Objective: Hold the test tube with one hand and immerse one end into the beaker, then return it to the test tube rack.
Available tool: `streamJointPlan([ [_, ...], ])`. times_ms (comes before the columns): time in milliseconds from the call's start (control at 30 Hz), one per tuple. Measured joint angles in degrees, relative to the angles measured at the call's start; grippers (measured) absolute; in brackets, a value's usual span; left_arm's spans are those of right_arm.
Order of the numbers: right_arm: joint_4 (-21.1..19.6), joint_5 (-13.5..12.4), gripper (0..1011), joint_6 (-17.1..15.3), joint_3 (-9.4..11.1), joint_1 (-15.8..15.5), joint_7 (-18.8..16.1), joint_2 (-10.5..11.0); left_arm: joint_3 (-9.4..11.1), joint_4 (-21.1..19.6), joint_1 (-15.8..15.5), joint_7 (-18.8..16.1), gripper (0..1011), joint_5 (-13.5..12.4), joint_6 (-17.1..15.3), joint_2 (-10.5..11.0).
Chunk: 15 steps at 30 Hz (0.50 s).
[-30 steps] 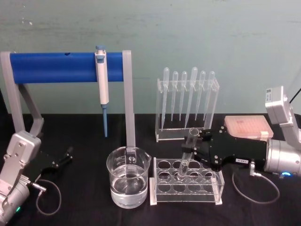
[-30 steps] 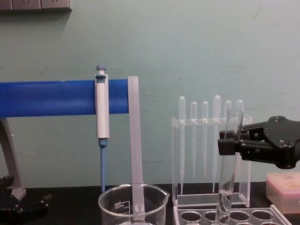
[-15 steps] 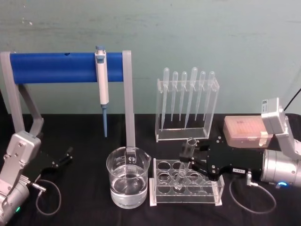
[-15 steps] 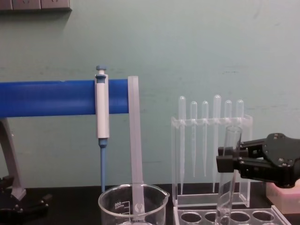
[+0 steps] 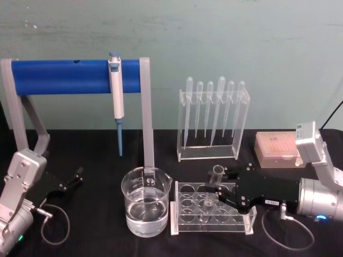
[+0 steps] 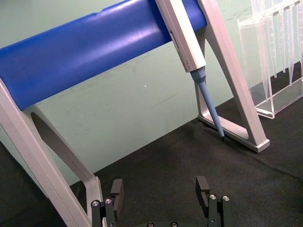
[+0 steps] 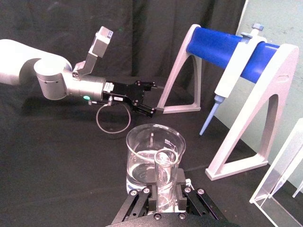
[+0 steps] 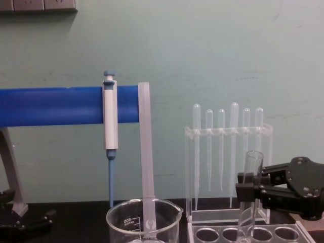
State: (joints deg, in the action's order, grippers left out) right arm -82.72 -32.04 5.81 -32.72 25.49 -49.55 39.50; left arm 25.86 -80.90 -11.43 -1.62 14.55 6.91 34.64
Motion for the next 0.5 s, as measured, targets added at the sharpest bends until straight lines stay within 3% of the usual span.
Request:
streamJointPlan([
  [500, 1.8, 1.8, 225, 2.1, 0.3, -0.5, 0.4, -1.2, 0.0, 0.0, 0.0, 0.0, 1000, 0.0, 0.0, 0.0],
])
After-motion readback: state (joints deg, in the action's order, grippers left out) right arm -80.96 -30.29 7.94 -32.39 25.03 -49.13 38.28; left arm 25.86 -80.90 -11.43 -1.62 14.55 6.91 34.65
